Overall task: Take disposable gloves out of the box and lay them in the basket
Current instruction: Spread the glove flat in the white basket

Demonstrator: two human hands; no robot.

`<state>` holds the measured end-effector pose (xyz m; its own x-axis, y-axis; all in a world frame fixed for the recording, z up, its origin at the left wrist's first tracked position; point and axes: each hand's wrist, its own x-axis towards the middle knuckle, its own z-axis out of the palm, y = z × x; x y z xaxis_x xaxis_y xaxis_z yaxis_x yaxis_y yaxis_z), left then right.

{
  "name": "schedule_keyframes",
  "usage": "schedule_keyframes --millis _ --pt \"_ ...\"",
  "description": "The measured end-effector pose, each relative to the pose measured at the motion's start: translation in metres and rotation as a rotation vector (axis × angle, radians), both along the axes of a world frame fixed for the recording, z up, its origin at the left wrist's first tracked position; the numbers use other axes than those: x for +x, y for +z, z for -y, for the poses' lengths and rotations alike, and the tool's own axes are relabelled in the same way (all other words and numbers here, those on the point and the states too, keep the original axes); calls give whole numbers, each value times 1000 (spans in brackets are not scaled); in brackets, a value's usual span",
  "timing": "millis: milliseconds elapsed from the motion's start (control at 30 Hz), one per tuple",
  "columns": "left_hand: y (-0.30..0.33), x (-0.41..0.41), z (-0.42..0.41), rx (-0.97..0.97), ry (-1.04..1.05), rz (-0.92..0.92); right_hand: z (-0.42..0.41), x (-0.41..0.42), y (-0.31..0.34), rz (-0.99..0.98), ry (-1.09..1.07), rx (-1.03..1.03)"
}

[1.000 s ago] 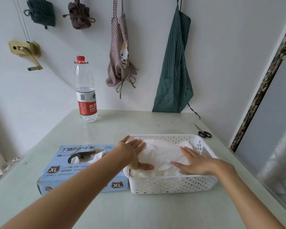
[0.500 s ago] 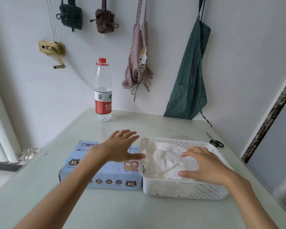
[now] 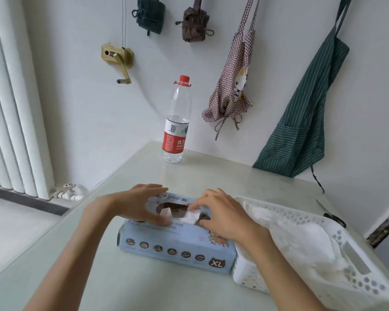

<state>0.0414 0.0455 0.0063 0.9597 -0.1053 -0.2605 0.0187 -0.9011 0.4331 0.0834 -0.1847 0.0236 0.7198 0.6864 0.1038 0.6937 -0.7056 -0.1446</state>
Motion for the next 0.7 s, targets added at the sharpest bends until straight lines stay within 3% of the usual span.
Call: schedule_keyframes --millis 100,233,300,367,533,700 --pt "-2 2 1 9 50 4 -7 14 -5 -93 -18 59" --pt "-3 3 0 54 45 39 -1 19 5 -491 -46 414" --pt "-4 5 2 88 31 43 3 13 3 -607 -34 379" --pt "-4 5 3 122 21 44 2 8 -5 -609 -42 350" --pt "2 2 5 119 1 109 -1 0 -10 -362 -188 438" --pt "19 3 35 -231 -78 298 9 -2 -5 -400 -189 433"
